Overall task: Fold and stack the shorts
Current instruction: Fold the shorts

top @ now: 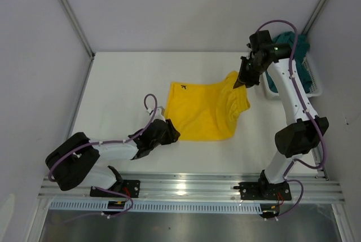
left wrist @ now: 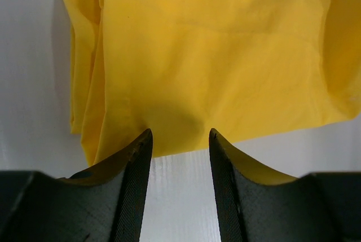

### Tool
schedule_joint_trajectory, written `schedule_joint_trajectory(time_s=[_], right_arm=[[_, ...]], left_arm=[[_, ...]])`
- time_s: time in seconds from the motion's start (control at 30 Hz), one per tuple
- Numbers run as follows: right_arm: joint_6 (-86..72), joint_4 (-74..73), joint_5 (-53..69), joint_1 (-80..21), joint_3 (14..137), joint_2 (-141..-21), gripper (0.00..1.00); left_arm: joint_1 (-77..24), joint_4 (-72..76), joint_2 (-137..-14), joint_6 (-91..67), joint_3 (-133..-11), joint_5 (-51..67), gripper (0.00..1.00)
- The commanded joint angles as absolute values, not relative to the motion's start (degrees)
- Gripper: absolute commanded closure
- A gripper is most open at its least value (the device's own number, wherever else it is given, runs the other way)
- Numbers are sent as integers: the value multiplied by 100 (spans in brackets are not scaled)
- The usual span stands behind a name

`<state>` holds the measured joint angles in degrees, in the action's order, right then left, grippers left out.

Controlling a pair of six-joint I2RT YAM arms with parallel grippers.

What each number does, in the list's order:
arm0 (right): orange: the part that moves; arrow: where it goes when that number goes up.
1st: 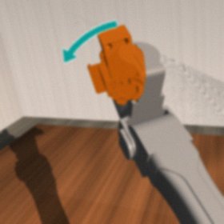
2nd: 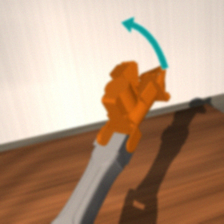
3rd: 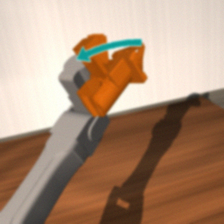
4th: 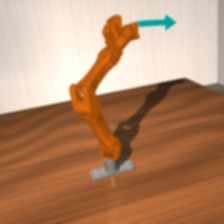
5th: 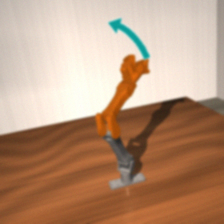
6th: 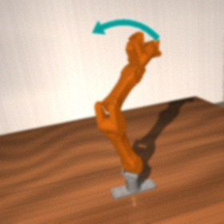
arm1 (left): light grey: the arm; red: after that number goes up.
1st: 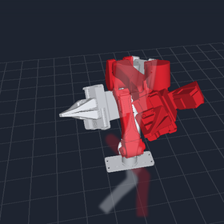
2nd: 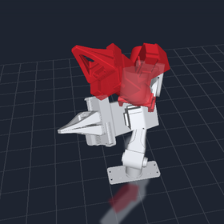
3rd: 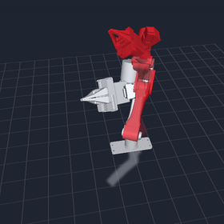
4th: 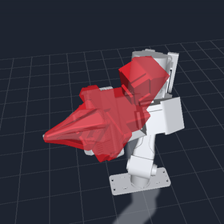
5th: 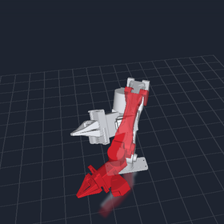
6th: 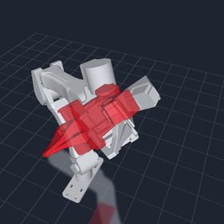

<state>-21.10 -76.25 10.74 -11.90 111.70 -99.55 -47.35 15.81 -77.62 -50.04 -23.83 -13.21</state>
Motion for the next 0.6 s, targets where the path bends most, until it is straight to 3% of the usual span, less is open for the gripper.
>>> schedule_joint_trajectory(time_s=[0.0, 0.3, 0.57], right_arm=[[-2653, -8279, 300, -1607, 11671, -10195, 100], [-3418, -7998, 0, -2425, 12128, -10529, 100], [-3638, -7322, 492, -3058, 12129, -10889, 100]], left_arm=[[-4781, 1819, -7822, -5063, -2540, -1415, 52], [-4808, 1811, -7989, -4948, -2663, -1380, 51], [-4816, 1837, -8130, -4913, -2654, -1371, 51]])
